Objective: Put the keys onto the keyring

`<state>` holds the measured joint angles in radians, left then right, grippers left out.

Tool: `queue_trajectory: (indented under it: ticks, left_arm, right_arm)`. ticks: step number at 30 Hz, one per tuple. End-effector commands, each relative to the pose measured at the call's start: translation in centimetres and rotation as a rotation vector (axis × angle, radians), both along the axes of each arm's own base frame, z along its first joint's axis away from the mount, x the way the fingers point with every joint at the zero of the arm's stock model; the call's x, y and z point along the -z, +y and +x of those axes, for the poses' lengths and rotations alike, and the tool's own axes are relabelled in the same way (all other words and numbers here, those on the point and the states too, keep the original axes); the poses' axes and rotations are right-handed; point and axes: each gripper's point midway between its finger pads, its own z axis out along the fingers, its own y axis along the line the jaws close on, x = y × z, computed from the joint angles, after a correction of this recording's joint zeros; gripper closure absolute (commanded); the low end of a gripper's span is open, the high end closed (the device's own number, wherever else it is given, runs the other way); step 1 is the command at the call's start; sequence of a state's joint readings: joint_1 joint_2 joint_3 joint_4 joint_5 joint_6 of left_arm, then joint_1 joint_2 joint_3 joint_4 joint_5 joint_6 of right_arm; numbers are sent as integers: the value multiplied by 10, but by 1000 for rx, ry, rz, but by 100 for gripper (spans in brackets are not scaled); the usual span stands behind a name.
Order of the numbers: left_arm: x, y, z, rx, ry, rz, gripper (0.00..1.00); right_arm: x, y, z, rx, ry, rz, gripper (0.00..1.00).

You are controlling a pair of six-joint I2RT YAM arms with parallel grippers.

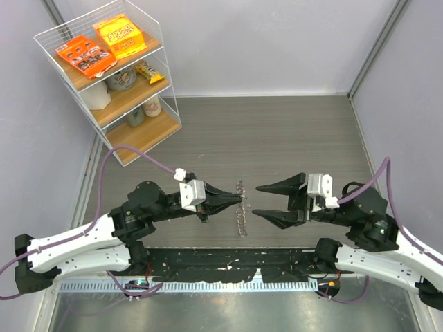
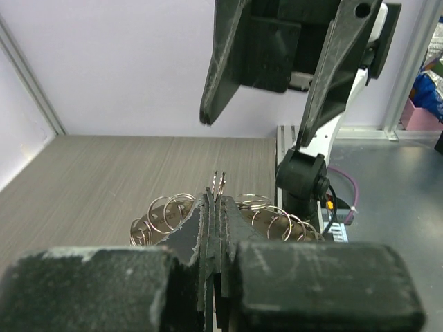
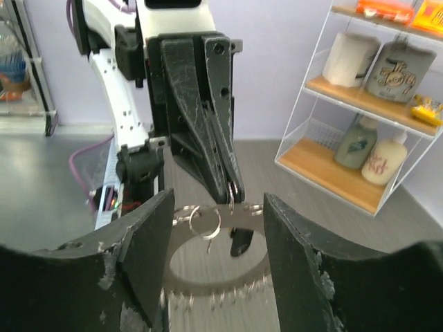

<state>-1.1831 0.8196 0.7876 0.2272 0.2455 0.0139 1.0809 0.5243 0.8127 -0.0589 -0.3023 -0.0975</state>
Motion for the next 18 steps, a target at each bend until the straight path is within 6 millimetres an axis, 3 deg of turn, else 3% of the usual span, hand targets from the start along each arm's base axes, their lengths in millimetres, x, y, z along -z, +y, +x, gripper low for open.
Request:
queue_trajectory:
  ticks: [1, 2, 3, 4, 5, 6, 7, 11, 18]
  left_arm:
    - [-28, 14, -9, 17, -46, -29, 100]
    - [-26, 13, -14, 42, -49, -11, 100]
    - [-22, 14, -18, 66, -49, 15, 100]
    - [-21, 12, -22, 91, -52, 38, 100]
    - [-17, 12, -25, 114, -47, 71, 100]
    - [-11, 12, -29, 135, -38, 112, 100]
    - [-6, 11, -33, 161, -28, 149, 100]
    - [11, 14, -41, 209, 3, 235, 100]
    - [30, 17, -48, 253, 42, 349, 100]
  right_arm:
    - [15, -17, -9, -7, 7, -166, 38]
    - [17, -21, -8, 9, 28, -183, 37]
    - [25, -23, -5, 36, 89, -214, 27]
    - [18, -27, -6, 47, 103, -216, 20]
    - [35, -28, -5, 45, 125, -313, 18]
    - [27, -32, -6, 50, 121, -329, 18]
    - [38, -33, 4, 102, 141, -384, 18]
    - [46, -38, 18, 180, 147, -448, 22]
    - [53, -30, 12, 93, 52, -534, 30]
